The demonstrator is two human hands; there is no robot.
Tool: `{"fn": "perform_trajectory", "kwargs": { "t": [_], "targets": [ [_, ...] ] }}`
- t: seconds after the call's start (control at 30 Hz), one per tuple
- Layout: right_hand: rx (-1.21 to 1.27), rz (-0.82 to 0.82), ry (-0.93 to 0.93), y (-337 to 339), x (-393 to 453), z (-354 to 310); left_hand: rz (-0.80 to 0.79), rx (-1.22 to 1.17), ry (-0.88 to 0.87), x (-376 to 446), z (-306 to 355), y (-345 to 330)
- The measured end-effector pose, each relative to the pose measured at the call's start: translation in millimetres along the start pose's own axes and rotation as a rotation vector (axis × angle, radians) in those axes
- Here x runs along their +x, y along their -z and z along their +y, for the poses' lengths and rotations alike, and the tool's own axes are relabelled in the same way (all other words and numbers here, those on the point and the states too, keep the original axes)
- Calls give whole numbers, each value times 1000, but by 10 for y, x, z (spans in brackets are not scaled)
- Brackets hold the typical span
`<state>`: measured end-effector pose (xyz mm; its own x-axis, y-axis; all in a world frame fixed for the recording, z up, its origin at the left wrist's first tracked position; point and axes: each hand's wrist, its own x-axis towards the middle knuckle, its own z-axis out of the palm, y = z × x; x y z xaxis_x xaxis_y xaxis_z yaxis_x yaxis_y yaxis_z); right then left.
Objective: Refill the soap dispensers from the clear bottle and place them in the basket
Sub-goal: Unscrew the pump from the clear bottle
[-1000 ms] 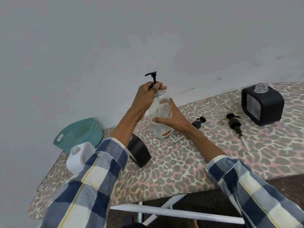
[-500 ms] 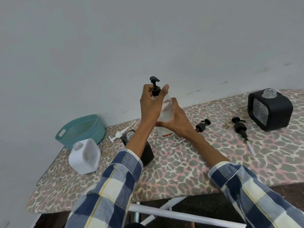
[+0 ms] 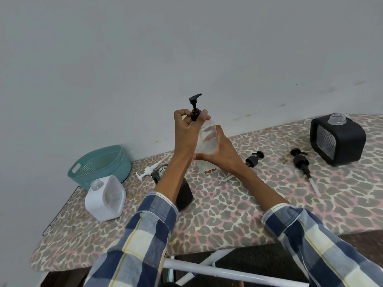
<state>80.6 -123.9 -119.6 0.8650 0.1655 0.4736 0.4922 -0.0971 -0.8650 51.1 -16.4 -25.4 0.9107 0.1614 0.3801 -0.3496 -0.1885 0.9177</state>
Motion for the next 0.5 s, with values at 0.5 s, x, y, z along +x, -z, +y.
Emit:
{"fn": "perform_trajectory", "kwargs": {
  "t": [0.5],
  "targets": [
    [5,-1,-10,-3,-17,-5,59,-10,1,-6,-51,-36]
  ]
}}
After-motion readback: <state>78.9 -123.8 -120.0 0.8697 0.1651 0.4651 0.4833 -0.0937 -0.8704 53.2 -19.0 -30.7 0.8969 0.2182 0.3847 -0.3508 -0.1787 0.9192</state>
